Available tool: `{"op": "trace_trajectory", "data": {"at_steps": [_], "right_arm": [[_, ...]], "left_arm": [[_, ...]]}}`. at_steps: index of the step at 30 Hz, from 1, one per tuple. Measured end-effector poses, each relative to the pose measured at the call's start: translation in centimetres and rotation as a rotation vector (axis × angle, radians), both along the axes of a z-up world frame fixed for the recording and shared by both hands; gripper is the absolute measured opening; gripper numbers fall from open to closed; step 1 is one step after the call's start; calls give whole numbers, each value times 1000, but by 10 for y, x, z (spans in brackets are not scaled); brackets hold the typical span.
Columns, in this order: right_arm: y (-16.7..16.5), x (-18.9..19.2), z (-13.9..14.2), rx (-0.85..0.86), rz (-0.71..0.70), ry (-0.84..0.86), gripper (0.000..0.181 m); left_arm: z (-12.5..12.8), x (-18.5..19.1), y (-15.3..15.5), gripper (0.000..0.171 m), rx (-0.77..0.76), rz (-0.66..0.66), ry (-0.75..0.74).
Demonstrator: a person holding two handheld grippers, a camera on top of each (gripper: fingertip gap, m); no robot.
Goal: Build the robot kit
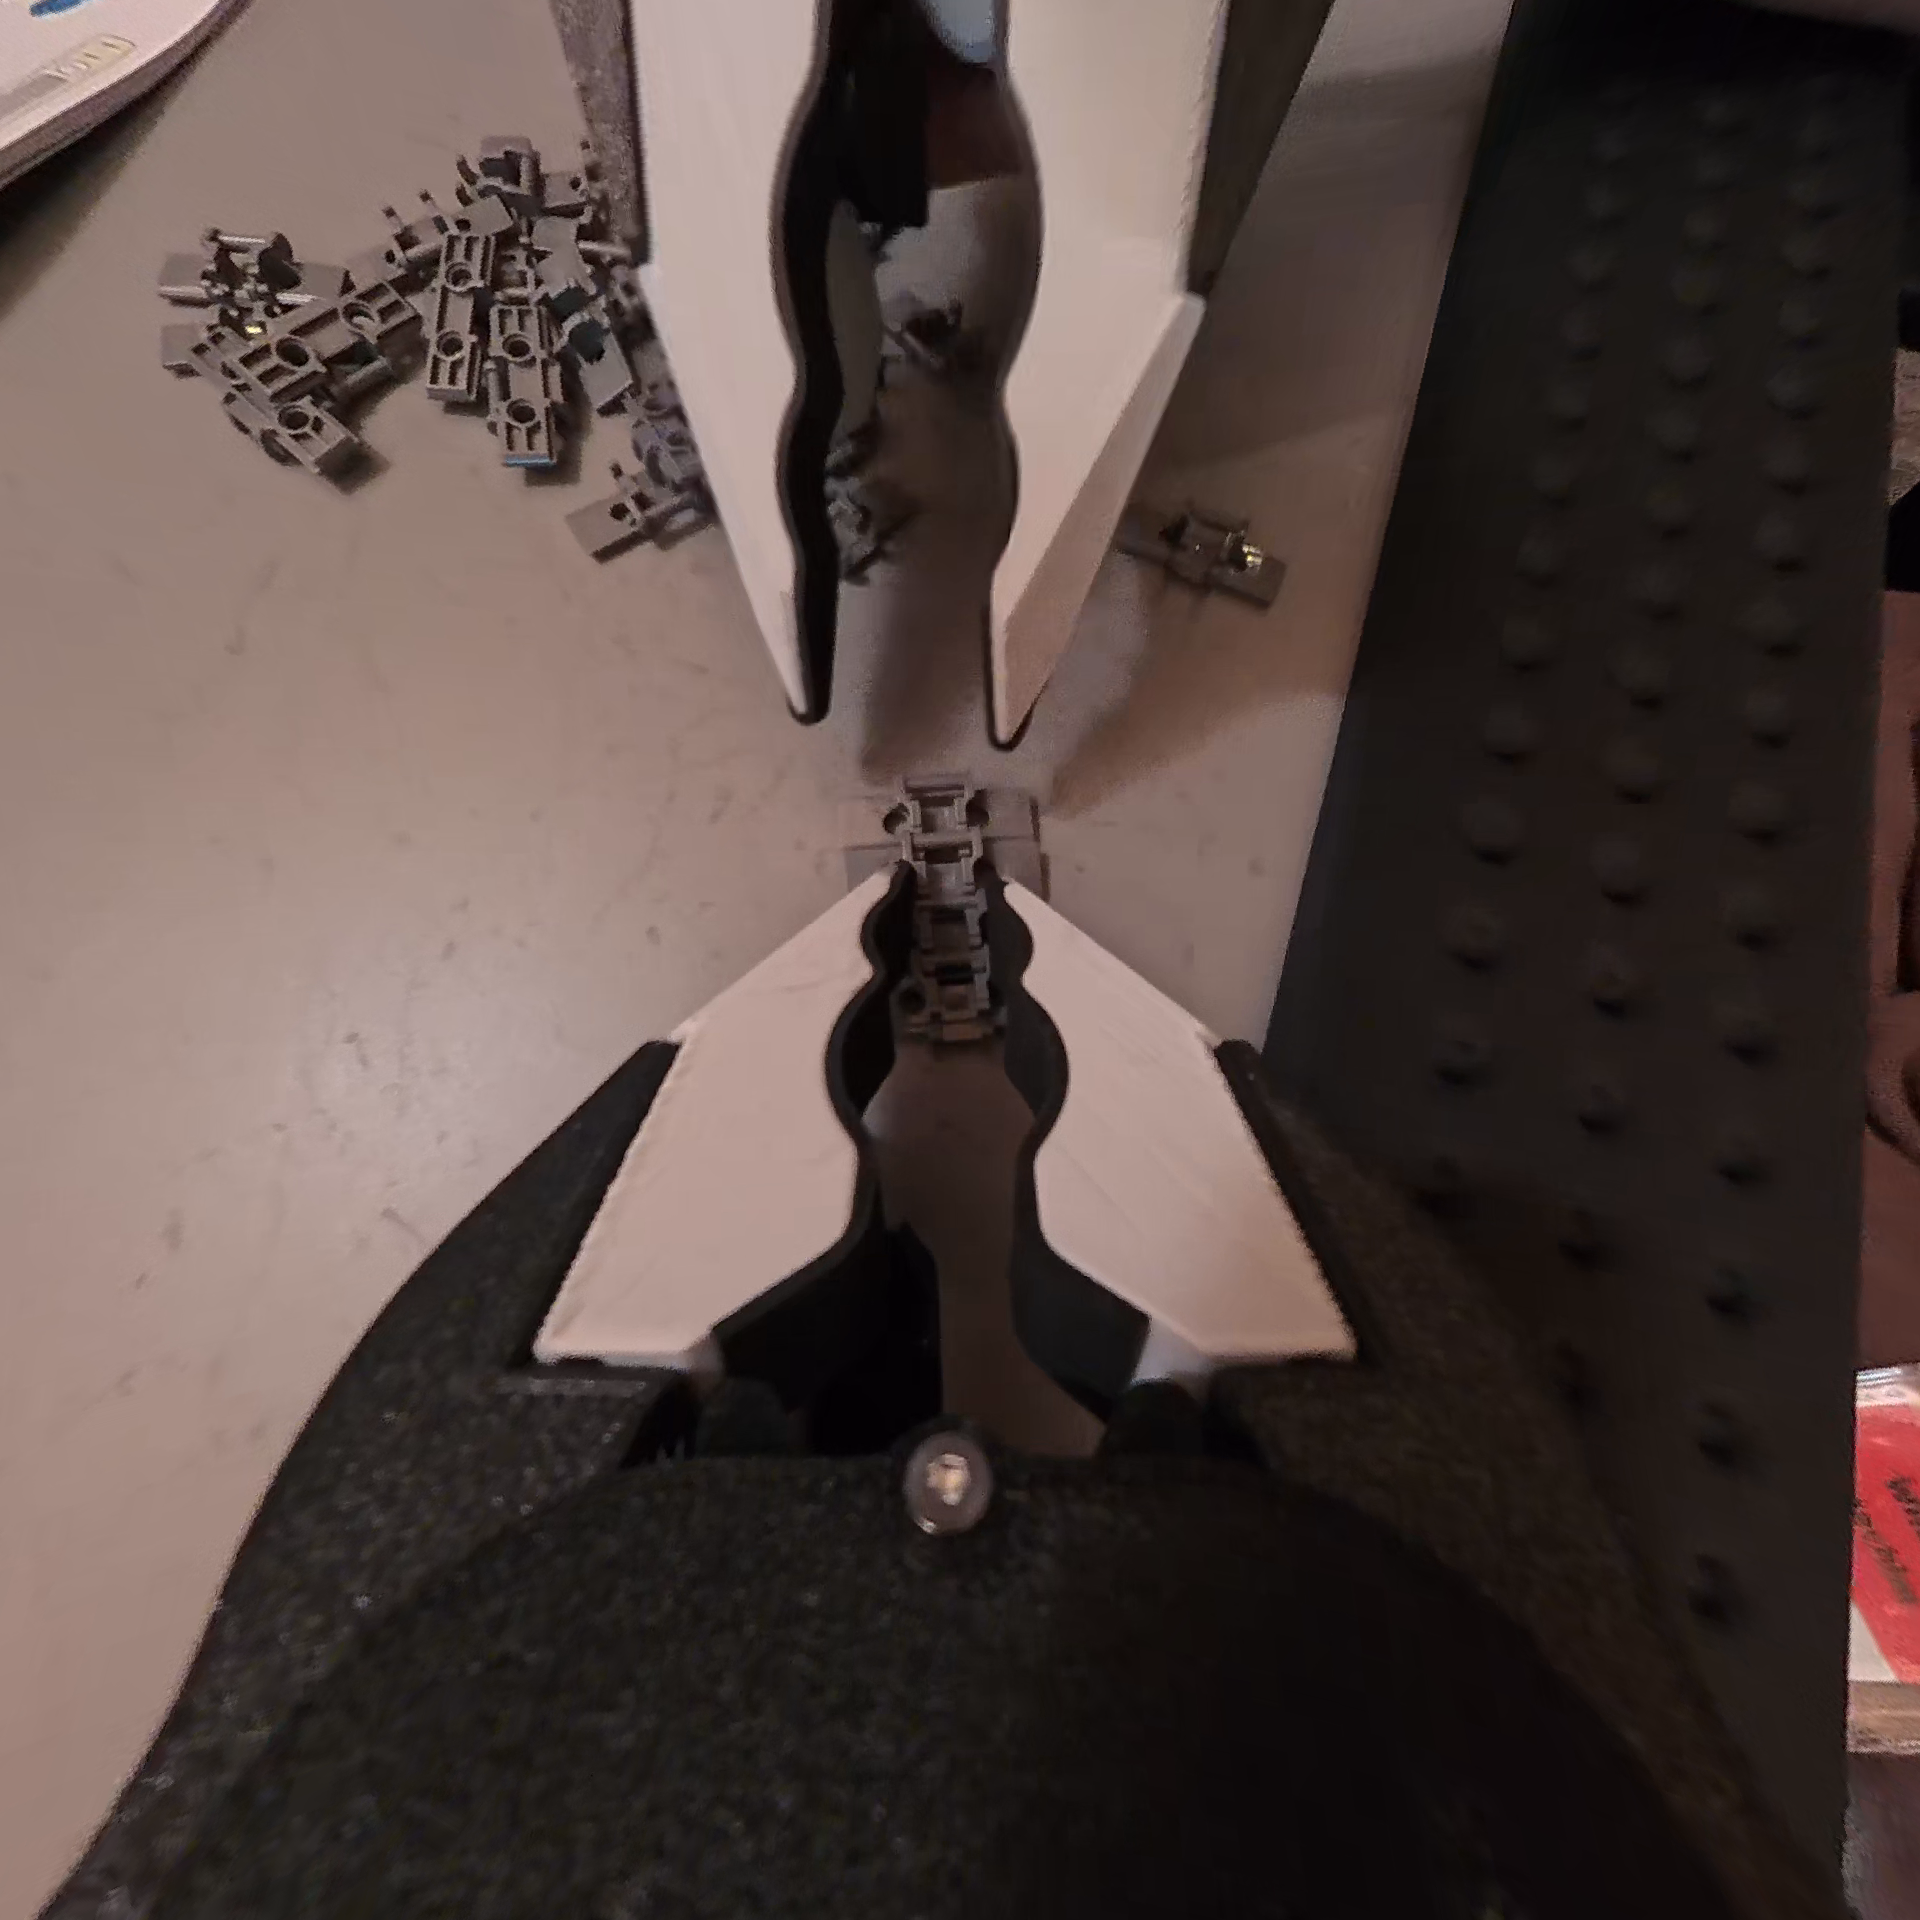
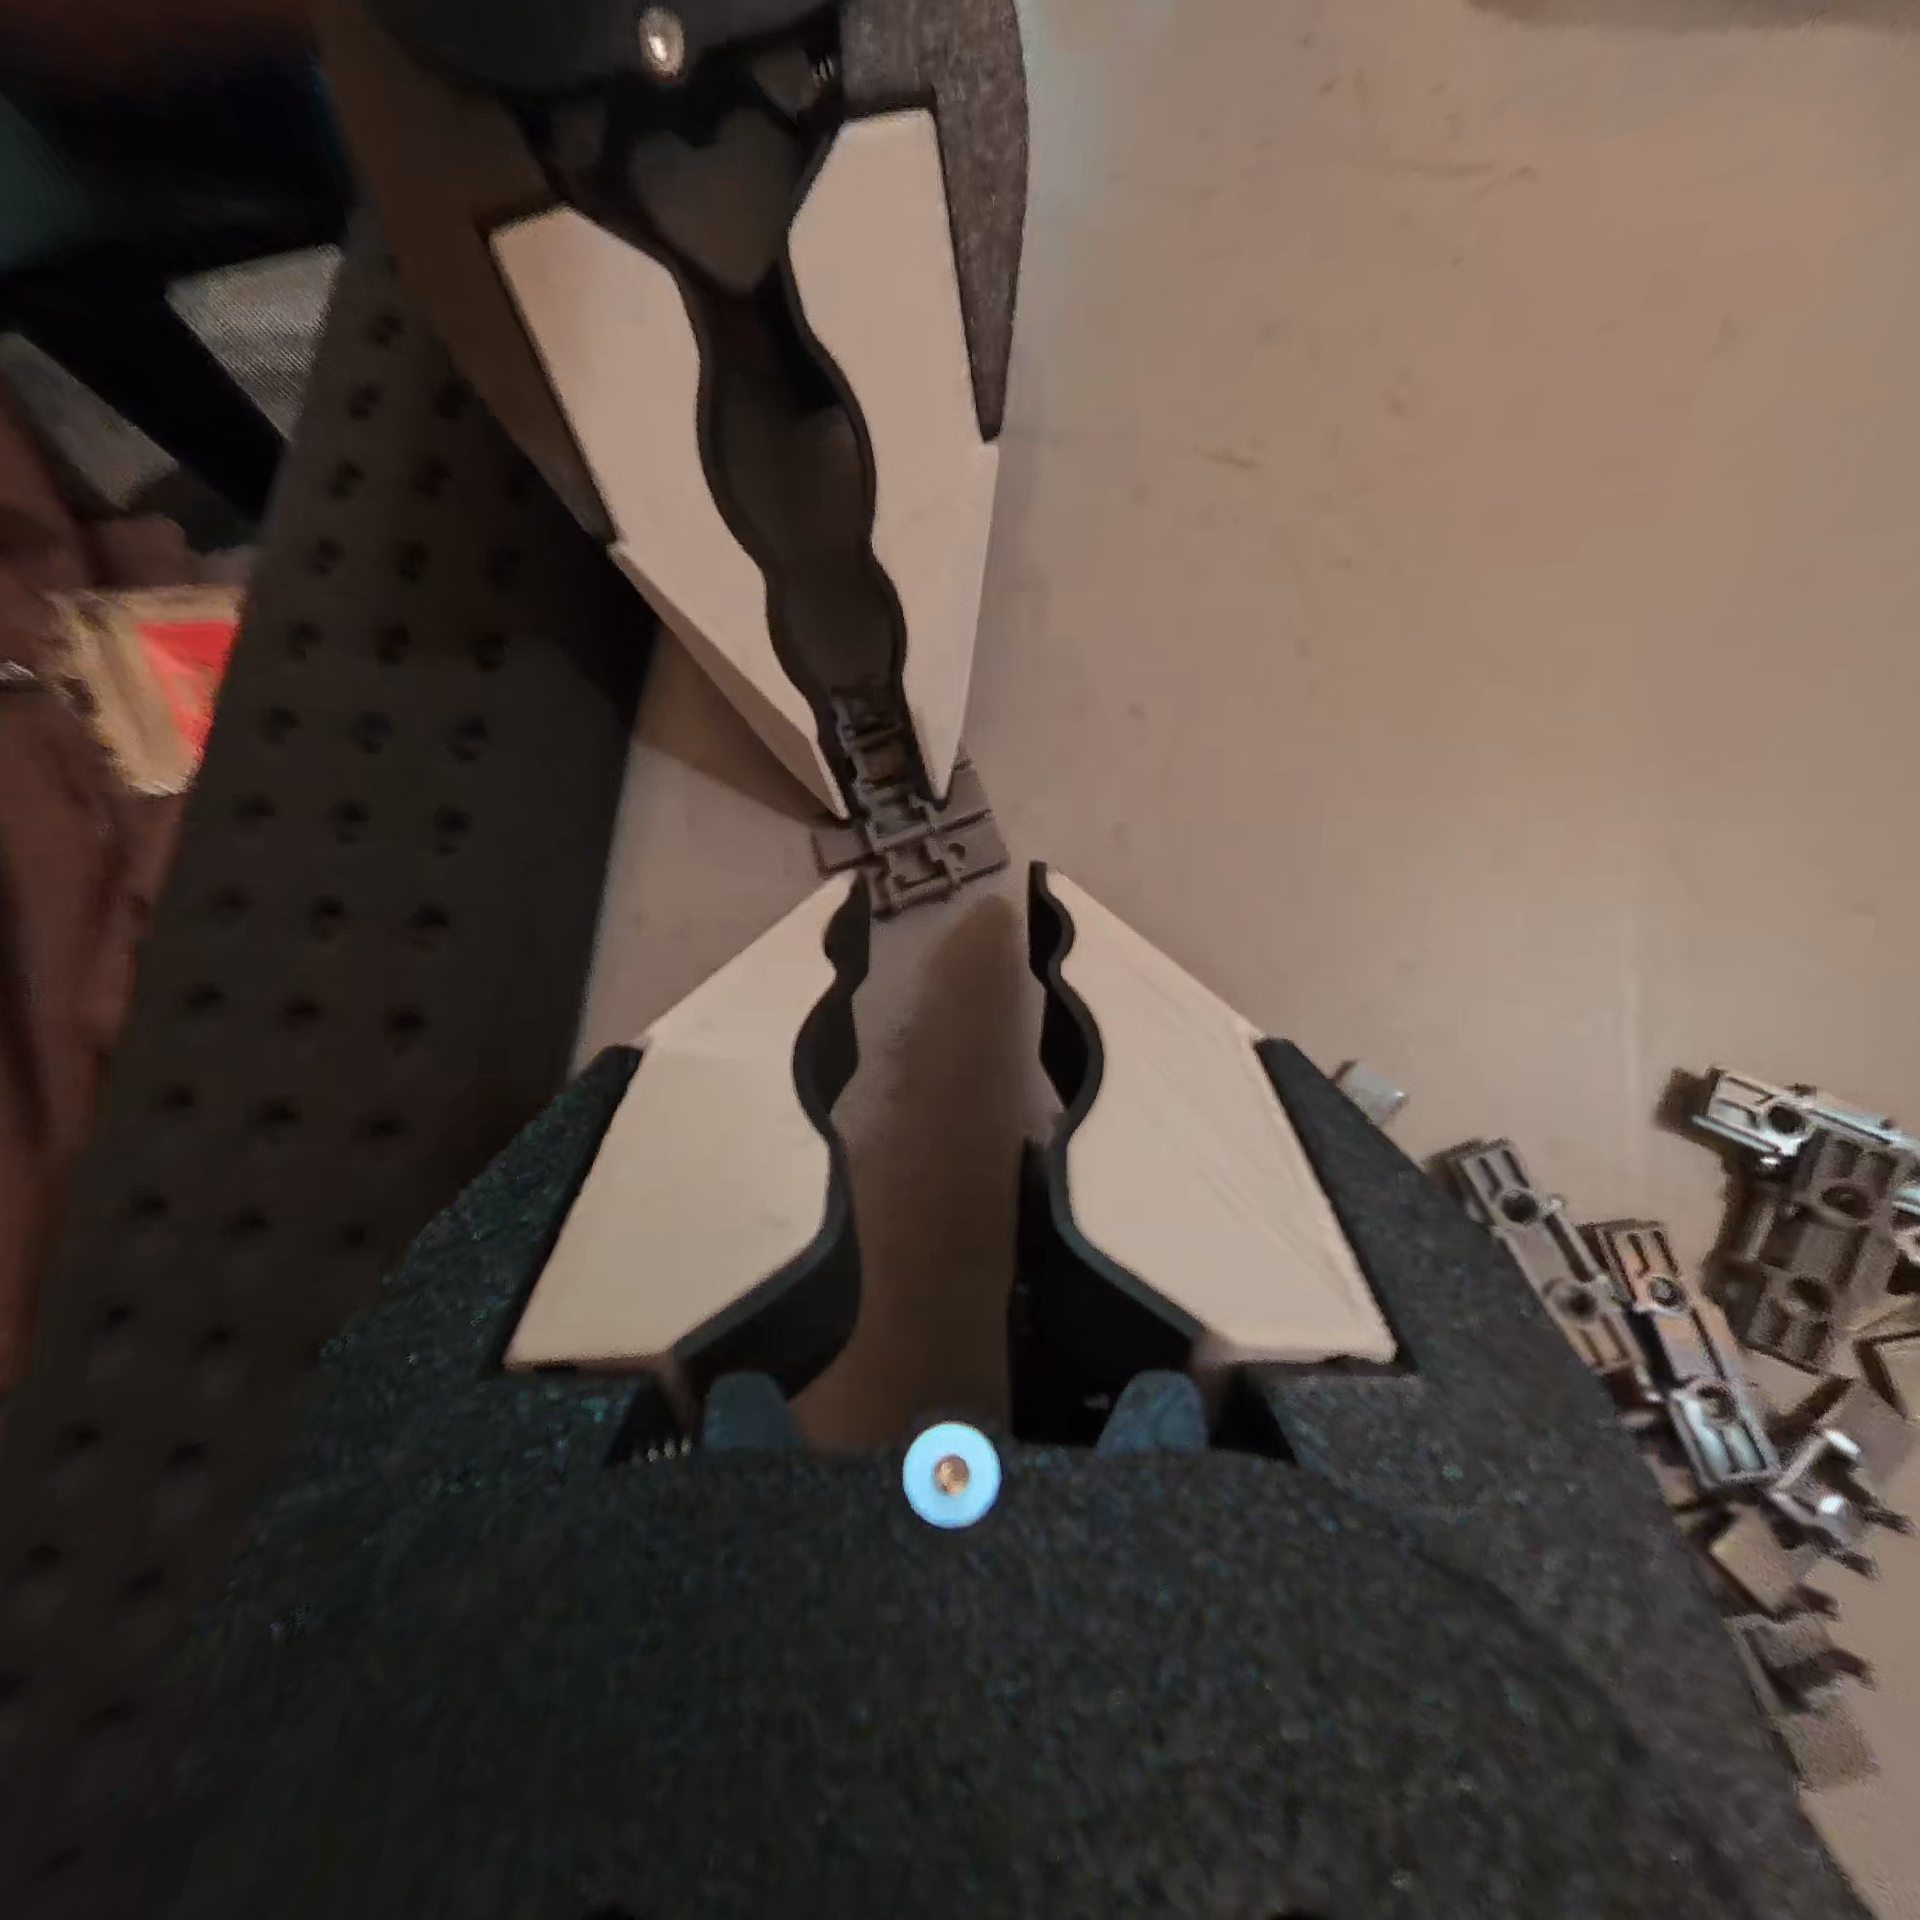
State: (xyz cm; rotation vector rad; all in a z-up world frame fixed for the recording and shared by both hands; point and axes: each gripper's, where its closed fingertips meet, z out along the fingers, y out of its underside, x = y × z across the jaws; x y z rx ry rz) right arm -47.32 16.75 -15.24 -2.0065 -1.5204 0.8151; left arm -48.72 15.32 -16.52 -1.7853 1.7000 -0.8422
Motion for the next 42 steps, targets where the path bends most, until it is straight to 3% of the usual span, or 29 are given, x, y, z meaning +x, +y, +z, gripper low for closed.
{"op": "trace_trajectory", "data": {"at_steps": [5, 8, 11, 19, 26, 36, 42], "right_arm": [[-8, -13, 14, 94, -18, 101, 11], [-5, -9, 4, 147, -39, 10, 32], [-6, -6, 0, 43, -100, 21, 36], [0, -3, -10, -33, -151, 27, 34], [3, -5, -6, -16, -161, 49, 31], [-5, -7, -8, -41, -129, 41, 28], [1, -9, -3, -114, -198, 88, 29]], "left_arm": [[1, 0, -3, 18, -8, 5, -5], [2, -1, -1, 26, -5, 27, -7], [2, -5, 3, 31, -10, 44, -2], [12, -8, 6, 32, -13, 51, -43], [3, -6, 16, 49, 22, 75, 2], [-3, 2, 17, 45, 39, 48, 32], [-3, 3, 13, 38, 48, 21, 28]]}}
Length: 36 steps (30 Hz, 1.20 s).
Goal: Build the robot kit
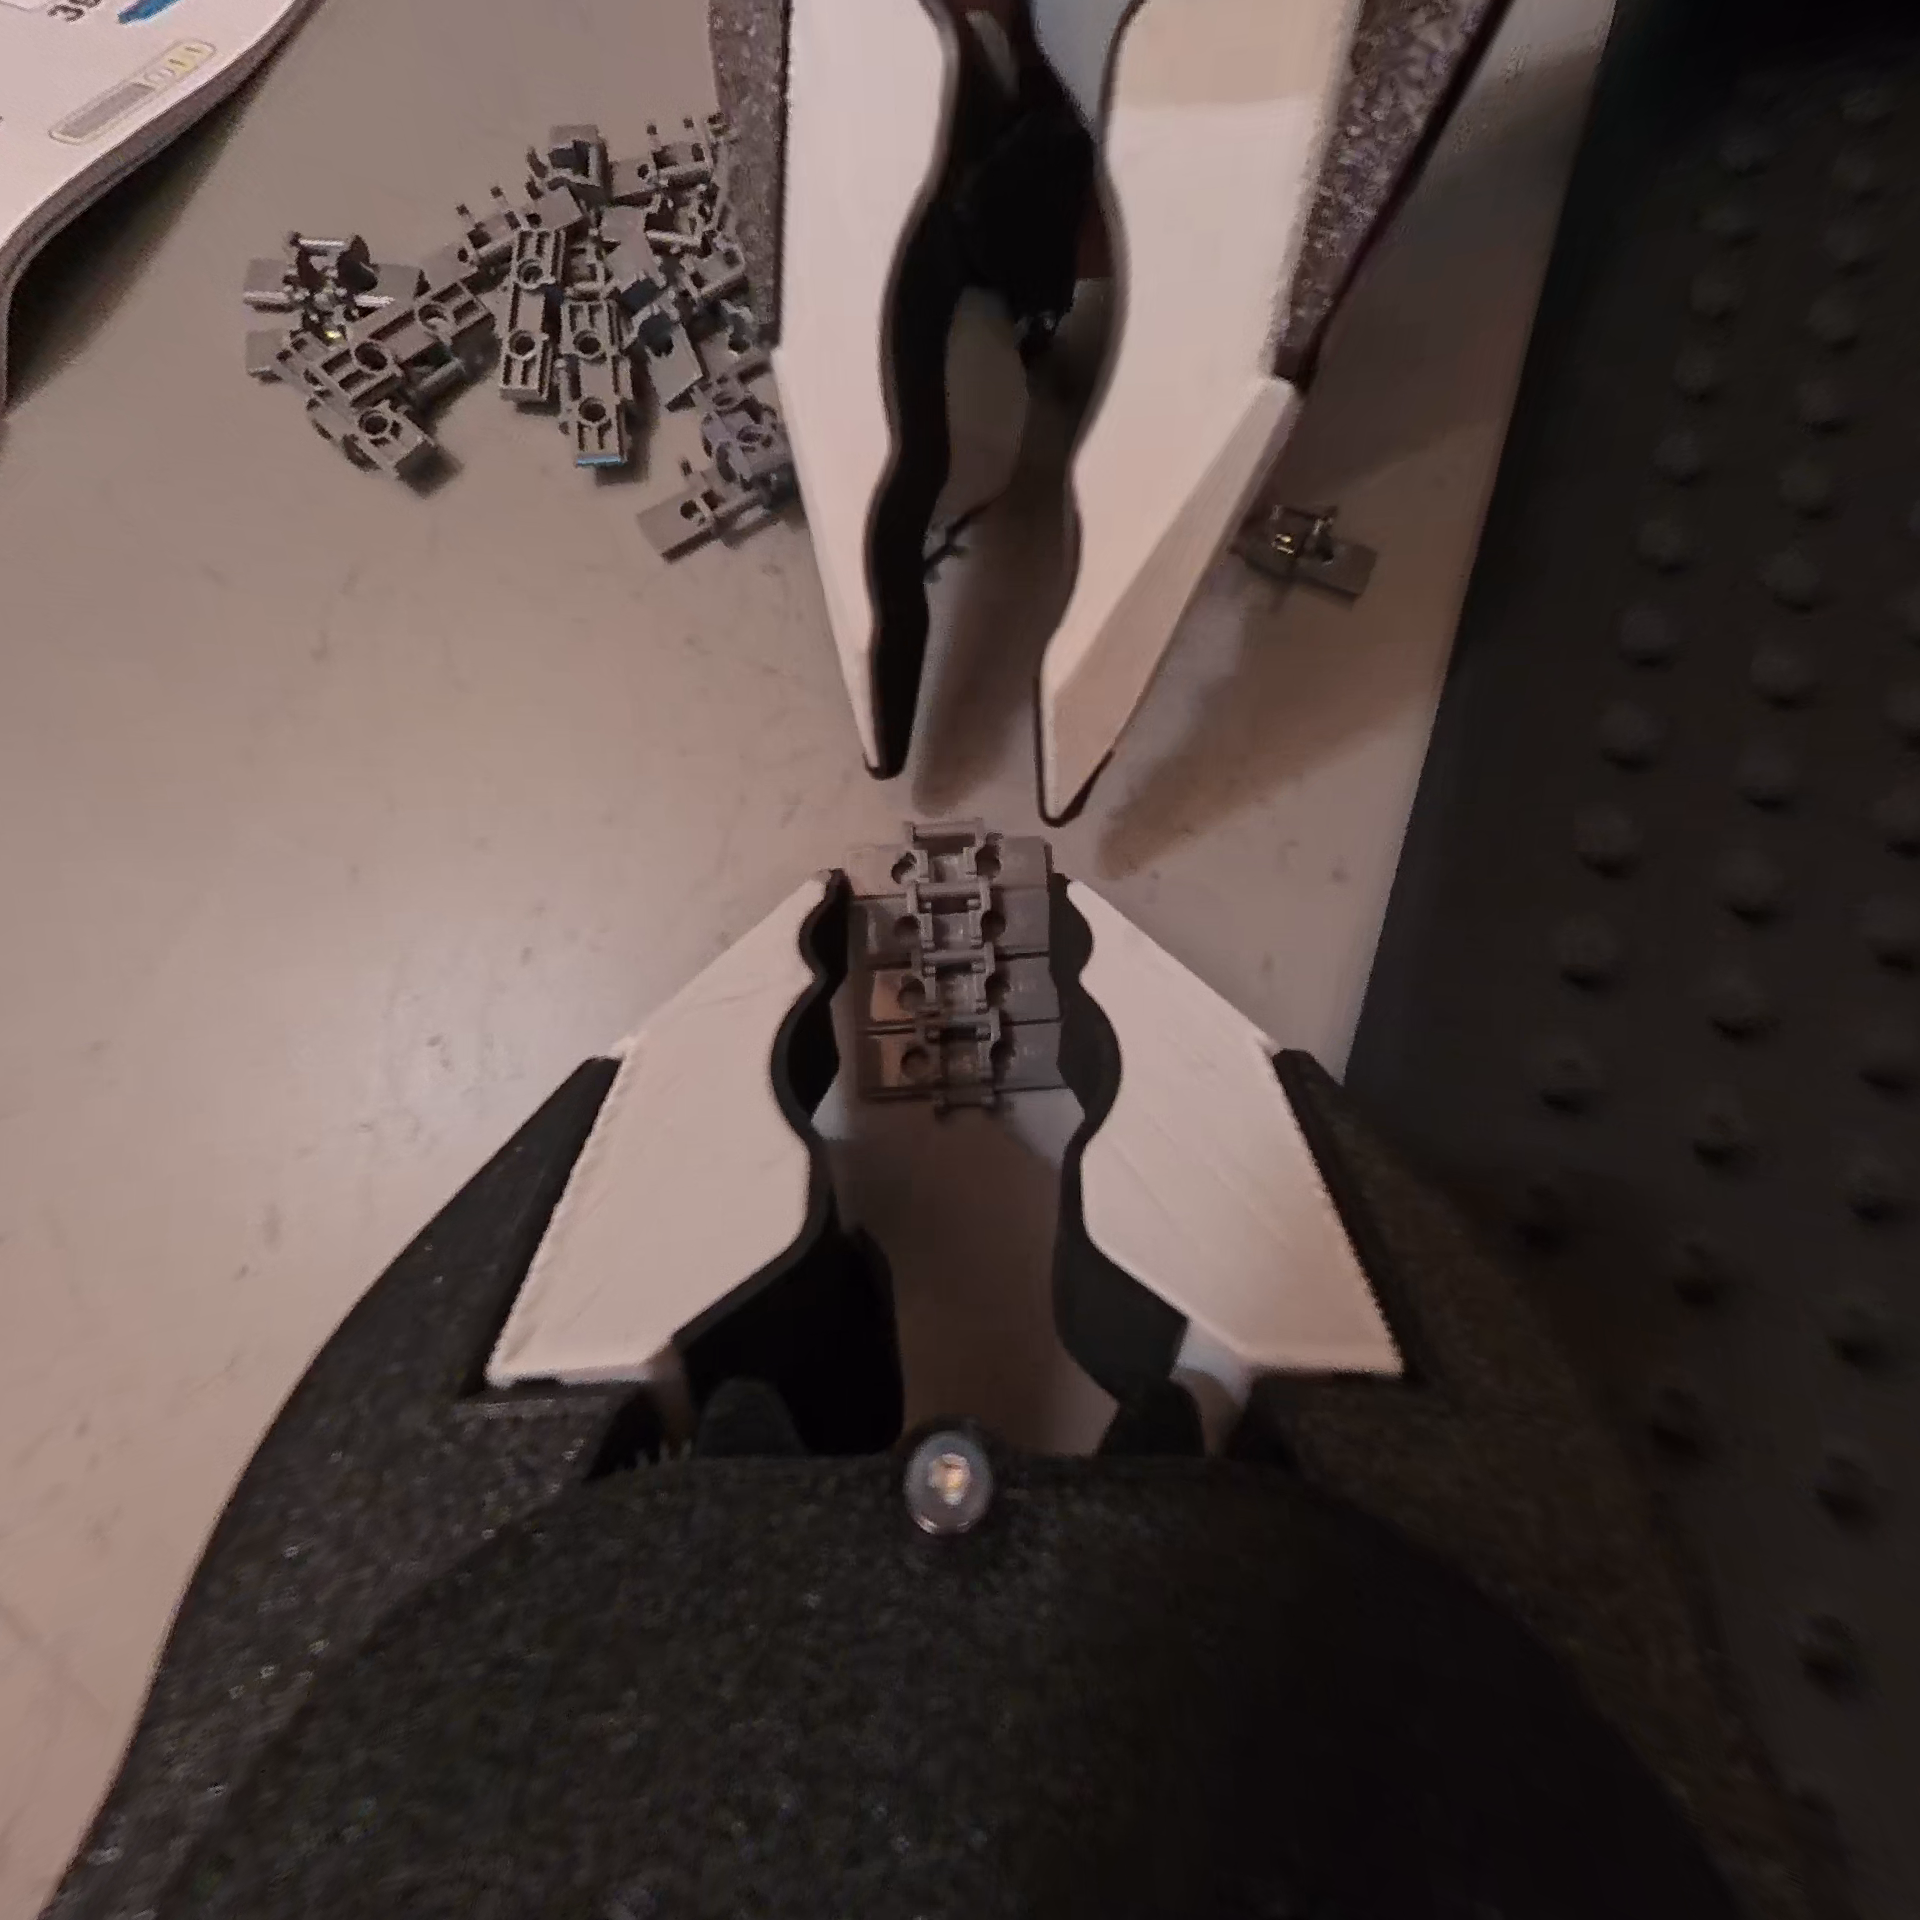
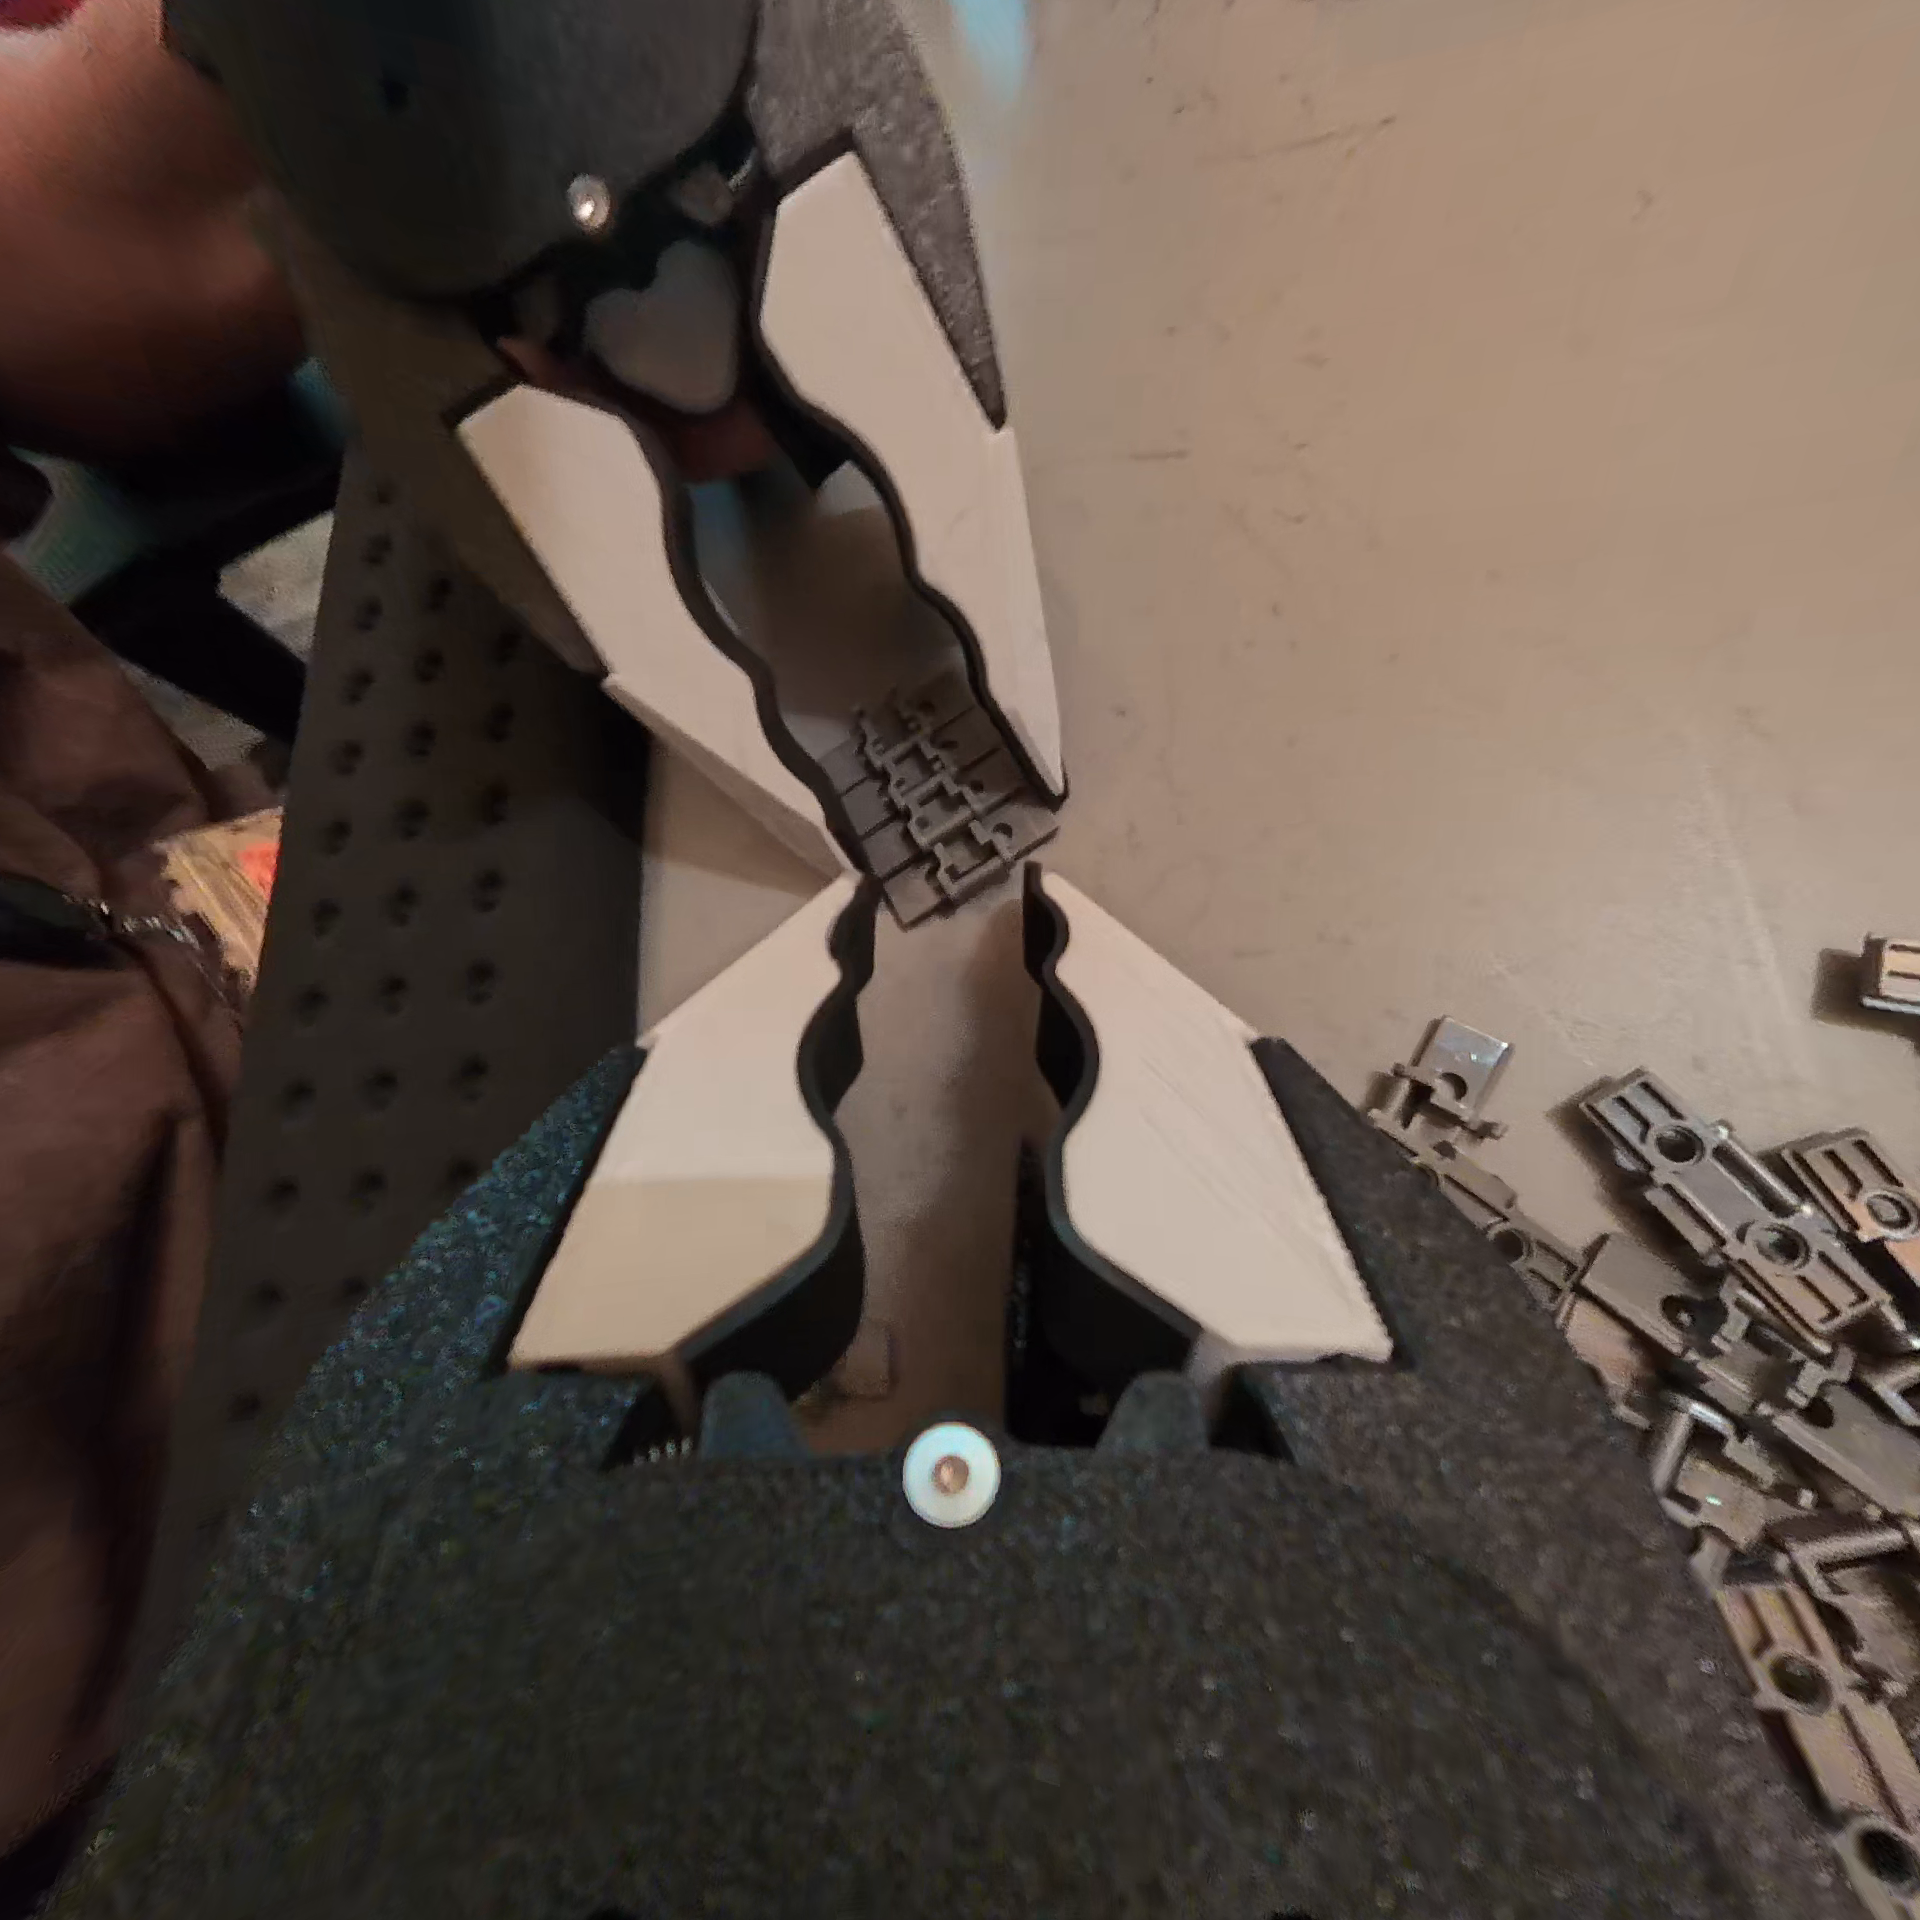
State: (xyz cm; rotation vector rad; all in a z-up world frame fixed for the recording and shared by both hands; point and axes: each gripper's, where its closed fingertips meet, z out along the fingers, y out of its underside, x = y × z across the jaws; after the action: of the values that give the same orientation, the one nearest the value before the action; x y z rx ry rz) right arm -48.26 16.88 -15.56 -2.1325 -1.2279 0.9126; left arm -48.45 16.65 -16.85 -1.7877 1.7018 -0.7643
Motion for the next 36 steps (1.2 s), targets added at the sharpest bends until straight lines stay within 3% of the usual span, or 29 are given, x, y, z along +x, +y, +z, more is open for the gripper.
{"op": "trace_trajectory", "data": {"at_steps": [8, 19, 25, 29, 36], "right_arm": [[6, 0, -3, -227, -120, 78, 41], [-2, -23, 7, -537, -183, 266, 30], [1, -21, 8, -590, -204, 315, 10], [-1, -20, 17, -569, -163, 349, 7], [-6, -22, 7, -515, -140, 268, 8]], "left_arm": [[3, -1, -5, 38, 81, -18, -4], [17, -4, -2, 38, 148, 3, -45], [20, -3, -2, 38, 182, 11, -58], [27, -1, -3, 38, 191, 22, -100], [20, -2, -3, 44, 154, 35, -90]]}}
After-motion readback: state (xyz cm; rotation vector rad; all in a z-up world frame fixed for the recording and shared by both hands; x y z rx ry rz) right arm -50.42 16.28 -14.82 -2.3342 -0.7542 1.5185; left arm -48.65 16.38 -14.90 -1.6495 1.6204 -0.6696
